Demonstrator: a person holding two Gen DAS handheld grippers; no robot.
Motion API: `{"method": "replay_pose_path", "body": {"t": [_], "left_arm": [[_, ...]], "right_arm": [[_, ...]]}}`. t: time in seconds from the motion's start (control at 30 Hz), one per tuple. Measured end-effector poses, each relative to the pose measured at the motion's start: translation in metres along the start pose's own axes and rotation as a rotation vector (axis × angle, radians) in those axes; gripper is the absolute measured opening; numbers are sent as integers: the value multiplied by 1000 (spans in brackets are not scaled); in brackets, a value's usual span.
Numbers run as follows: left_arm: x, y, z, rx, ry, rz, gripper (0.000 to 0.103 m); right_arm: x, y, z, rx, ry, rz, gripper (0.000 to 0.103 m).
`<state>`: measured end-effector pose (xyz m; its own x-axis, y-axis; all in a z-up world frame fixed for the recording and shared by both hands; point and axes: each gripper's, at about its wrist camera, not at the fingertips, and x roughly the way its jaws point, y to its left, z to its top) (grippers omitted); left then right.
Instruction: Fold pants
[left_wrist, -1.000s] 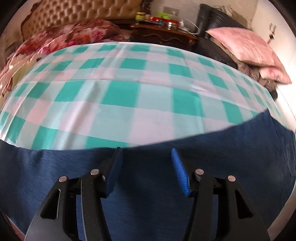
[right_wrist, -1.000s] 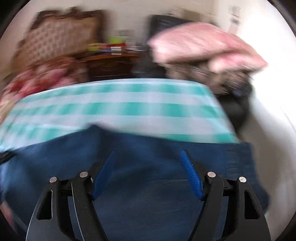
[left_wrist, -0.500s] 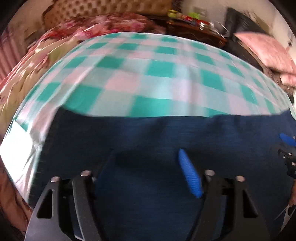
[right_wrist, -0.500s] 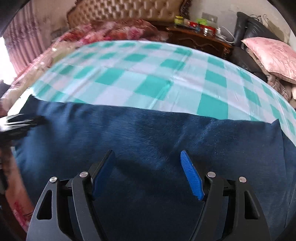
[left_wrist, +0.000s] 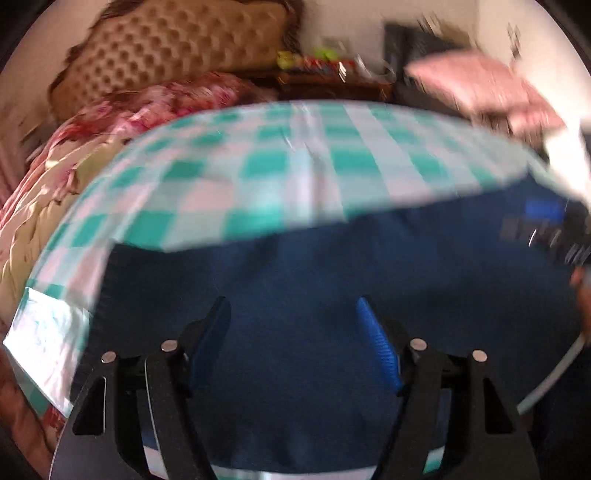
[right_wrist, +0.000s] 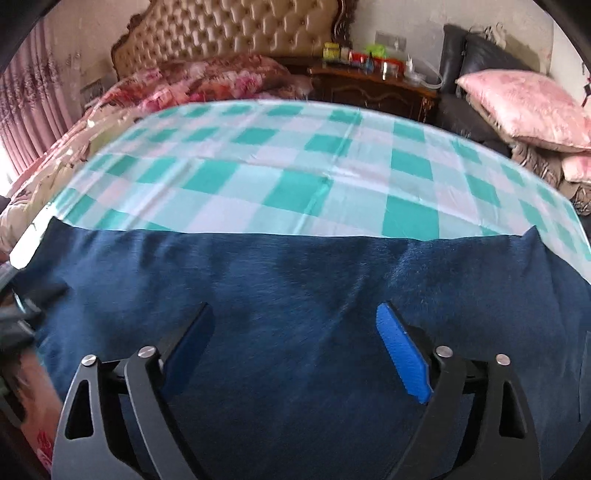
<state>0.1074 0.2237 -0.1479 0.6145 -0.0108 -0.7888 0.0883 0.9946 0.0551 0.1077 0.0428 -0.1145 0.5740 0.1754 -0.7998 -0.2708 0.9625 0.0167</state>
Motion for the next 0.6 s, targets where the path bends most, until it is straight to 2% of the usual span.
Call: {"method": "replay_pose_path", "body": {"t": [0.07, 0.1, 0.2, 0.27, 0.3, 0.33, 0.37, 0.4, 0.5, 0.53, 0.6], "left_arm": [[4, 5, -10, -11, -25, 21, 81], [7, 11, -10, -35, -19, 21, 91], [7, 37, -17, -96, -3, 76, 98], [5, 51, -19, -136, 21, 135, 98], [3, 57, -20, -155, 34, 171, 90], [-2, 66, -22, -184, 33, 189, 78], [-7, 73, -22, -204, 25, 181, 71], [-15, 75, -23, -219, 9, 170, 60], [-40, 60, -28, -184, -54, 66, 57], [-46, 48, -31, -160, -66, 8, 56], [-48, 29, -35, -109, -65, -48, 53]], "right_arm": [[-7, 10, -7, -4, 1, -9, 88], [-10, 16, -10, -11, -5, -16, 88], [-22, 38, -25, -77, -58, -1, 88], [-24, 46, -29, -89, -48, 21, 88], [-25, 48, -32, -75, -36, 49, 88], [-24, 50, -34, -69, -25, 63, 88], [-22, 52, -37, -69, -7, 89, 88], [-21, 54, -40, -72, -3, 98, 88], [-18, 56, -50, -66, -2, 80, 88], [-15, 57, -52, -68, 12, 81, 87], [-9, 61, -58, -84, 28, 53, 88]]}}
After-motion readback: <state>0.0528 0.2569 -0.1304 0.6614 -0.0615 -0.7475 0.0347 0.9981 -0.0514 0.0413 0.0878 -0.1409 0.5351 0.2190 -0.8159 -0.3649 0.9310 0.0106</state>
